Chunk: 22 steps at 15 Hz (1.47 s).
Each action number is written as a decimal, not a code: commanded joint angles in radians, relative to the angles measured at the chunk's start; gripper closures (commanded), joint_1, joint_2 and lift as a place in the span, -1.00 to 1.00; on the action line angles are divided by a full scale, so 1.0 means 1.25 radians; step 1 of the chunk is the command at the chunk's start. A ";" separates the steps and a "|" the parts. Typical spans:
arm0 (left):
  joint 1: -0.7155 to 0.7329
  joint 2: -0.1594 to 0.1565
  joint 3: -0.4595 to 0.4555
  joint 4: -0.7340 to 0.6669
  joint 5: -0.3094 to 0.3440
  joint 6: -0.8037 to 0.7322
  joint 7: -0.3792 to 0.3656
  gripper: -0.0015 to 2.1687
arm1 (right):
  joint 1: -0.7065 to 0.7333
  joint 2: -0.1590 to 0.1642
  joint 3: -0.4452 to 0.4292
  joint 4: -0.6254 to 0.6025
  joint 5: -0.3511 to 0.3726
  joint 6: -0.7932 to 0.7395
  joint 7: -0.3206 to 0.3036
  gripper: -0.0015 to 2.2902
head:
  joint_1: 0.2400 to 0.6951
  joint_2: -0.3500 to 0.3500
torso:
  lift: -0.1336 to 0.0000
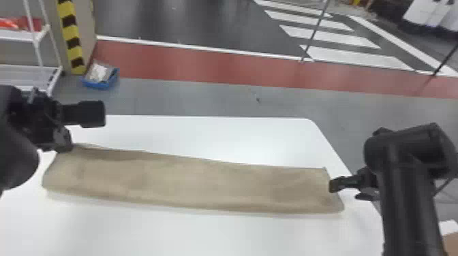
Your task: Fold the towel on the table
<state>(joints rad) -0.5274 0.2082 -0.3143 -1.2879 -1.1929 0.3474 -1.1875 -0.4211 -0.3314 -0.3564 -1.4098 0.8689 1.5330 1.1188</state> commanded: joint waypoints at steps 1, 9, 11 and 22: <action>0.021 0.000 0.002 -0.018 0.016 -0.001 0.030 -0.43 | 0.017 -0.001 -0.006 -0.036 -0.008 0.022 0.007 -0.79 | 1.00 -0.85 | -0.86; 0.095 0.027 0.045 -0.111 0.055 0.036 0.160 -0.98 | 0.035 -0.006 -0.050 -0.074 -0.052 0.031 0.012 -0.79 | 1.00 -0.82 | -0.86; 0.098 0.027 0.064 -0.123 0.093 0.087 0.156 -0.97 | 0.035 -0.006 -0.066 -0.075 -0.062 0.031 0.009 -0.79 | 1.00 -0.81 | -0.86; 0.115 -0.002 0.180 -0.156 0.241 0.249 0.144 -0.98 | -0.008 -0.086 -0.203 -0.002 -0.236 0.020 0.041 -0.85 | 1.00 -0.78 | -0.86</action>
<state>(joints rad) -0.3868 0.2164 -0.0959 -1.4819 -0.8937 0.6396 -1.0086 -0.4248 -0.4258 -0.5925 -1.4442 0.6073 1.5691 1.1700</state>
